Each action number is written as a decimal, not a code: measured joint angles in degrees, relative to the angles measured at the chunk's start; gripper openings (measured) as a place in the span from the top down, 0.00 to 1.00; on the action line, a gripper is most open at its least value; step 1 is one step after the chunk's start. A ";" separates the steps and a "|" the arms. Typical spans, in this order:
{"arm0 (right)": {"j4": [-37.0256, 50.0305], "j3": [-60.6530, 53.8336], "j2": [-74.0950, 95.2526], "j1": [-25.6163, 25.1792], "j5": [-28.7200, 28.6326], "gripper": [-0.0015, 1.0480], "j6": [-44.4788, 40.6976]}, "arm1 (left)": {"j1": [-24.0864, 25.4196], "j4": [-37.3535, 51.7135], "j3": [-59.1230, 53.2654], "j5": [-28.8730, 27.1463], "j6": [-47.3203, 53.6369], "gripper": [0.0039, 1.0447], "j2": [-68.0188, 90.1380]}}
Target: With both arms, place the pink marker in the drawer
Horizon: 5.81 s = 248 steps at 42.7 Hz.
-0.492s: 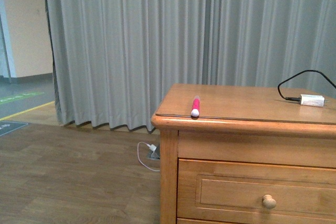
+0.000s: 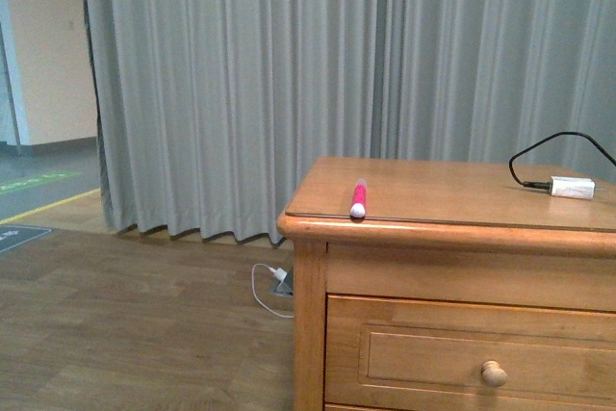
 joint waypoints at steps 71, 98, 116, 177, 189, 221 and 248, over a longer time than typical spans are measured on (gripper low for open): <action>17.49 23.23 67.76 12.98 16.28 0.08 9.01 | 0.00 0.00 0.00 0.02 0.00 0.06 0.00; 24.13 59.58 118.22 12.87 18.18 0.08 8.68 | 0.00 0.00 0.00 0.02 0.00 0.06 0.00; 29.38 62.88 125.13 11.43 17.68 0.08 8.28 | 0.00 0.00 0.00 0.02 0.00 0.06 0.00; 26.14 36.52 103.80 12.72 11.89 0.79 9.88 | 0.00 0.00 0.00 0.00 0.00 0.06 0.00; 24.50 28.33 93.59 14.82 13.35 0.47 13.18 | 0.00 0.00 0.00 0.00 0.00 0.06 0.00; -1.25 27.10 49.70 18.49 16.70 0.08 16.50 | 0.00 0.00 0.00 0.00 0.00 0.06 0.00; -2.03 27.34 47.67 22.05 17.94 0.08 14.23 | -1.01 -3.98 1.75 6.16 -5.09 0.06 5.62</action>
